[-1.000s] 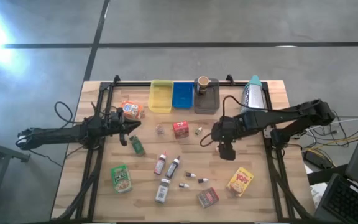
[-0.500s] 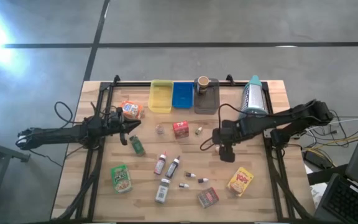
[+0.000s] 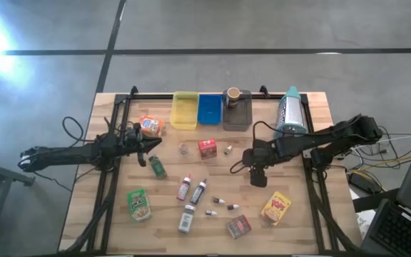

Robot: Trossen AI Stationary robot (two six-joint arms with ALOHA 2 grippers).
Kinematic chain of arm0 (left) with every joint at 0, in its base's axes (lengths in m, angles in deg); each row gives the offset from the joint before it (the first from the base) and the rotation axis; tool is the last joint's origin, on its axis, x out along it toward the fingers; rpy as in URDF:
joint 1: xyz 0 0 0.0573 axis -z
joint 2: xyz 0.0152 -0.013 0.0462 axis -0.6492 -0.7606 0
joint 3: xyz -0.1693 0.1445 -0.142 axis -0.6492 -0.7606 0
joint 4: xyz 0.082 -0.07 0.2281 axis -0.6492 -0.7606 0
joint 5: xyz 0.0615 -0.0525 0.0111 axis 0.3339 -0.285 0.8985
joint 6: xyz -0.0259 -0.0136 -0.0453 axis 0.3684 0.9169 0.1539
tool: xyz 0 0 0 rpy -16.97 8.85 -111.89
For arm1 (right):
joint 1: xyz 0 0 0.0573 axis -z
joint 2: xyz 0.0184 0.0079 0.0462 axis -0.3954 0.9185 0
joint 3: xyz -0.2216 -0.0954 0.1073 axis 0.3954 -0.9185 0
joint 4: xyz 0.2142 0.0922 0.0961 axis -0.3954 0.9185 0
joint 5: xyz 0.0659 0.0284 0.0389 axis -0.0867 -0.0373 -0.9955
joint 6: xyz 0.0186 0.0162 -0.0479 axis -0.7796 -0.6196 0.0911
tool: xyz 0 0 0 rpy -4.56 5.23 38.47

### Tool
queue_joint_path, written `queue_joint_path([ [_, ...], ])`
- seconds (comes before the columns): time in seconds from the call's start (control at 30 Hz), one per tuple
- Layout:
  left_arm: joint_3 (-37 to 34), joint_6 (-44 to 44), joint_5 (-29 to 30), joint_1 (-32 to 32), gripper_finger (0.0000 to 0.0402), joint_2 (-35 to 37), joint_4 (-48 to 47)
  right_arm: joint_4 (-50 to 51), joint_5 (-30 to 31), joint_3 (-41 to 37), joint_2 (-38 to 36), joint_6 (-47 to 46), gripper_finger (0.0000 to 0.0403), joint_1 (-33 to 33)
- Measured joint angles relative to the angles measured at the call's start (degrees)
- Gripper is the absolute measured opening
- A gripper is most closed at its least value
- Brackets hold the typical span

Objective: Pick & Place Kitchen Items
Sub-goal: Put the small orange food coloring bottle into the blue bin

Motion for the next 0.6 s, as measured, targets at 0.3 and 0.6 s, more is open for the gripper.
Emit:
queue_joint_path([
  [0.3, 0.0, 0.0, 0.0, 0.0, 0.0030, 0.0, 0.0, -6.2, 0.0, -4.0, 0.0, -0.6, 0.0199, 0.0],
  [0.6, 0.0, 0.0, 0.0, 0.0, 0.0030, 0.0, 0.0, -6.8, 1.3, -4.9, 0.0, -0.8, 0.0199, 0.0],
])
